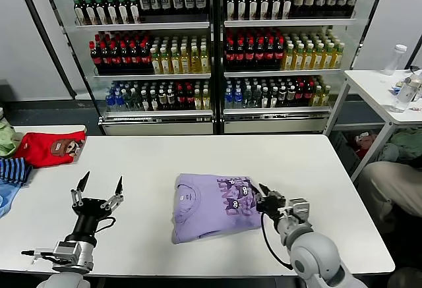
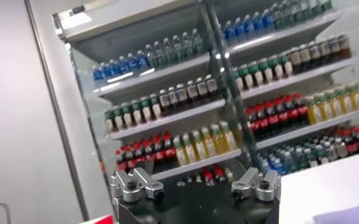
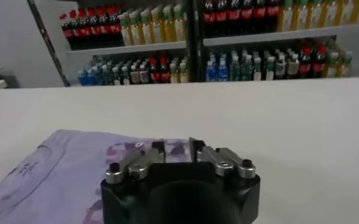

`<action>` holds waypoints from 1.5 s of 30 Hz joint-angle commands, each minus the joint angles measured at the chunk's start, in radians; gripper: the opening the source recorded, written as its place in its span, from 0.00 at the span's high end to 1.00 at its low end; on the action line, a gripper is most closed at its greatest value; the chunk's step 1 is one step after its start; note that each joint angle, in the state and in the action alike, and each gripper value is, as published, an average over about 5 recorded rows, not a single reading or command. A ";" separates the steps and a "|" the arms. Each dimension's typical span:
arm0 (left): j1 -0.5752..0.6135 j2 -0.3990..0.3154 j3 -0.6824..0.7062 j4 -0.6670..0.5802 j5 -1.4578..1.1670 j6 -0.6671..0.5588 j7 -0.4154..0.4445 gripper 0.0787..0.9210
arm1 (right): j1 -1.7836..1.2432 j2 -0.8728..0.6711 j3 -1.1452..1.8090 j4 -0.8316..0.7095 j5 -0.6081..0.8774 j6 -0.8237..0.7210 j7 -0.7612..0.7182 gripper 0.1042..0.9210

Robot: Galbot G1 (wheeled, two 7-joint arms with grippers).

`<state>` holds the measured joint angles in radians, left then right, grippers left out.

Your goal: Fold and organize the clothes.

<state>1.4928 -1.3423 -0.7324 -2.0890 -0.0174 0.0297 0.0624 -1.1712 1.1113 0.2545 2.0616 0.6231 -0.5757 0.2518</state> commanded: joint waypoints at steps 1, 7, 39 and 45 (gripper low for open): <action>-0.023 -0.005 0.045 0.019 -0.012 -0.057 0.014 0.12 | -0.069 -0.046 0.173 0.085 -0.187 0.004 -0.127 0.61; -0.107 -0.021 0.069 0.101 -0.117 -0.016 0.010 0.12 | -0.086 -0.047 0.173 0.058 -0.318 0.080 -0.128 0.40; -0.316 -0.078 0.078 0.256 -0.011 -0.052 0.122 0.12 | -0.029 -0.122 0.262 -0.119 -0.391 0.315 -0.153 0.12; -0.327 -0.098 0.061 0.291 0.025 -0.081 0.142 0.12 | -0.026 -0.132 0.229 -0.161 -0.415 0.370 -0.138 0.12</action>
<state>1.2063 -1.4244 -0.6621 -1.8520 -0.0344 -0.0303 0.1769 -1.2132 0.9875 0.4937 1.9741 0.2494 -0.3241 0.1075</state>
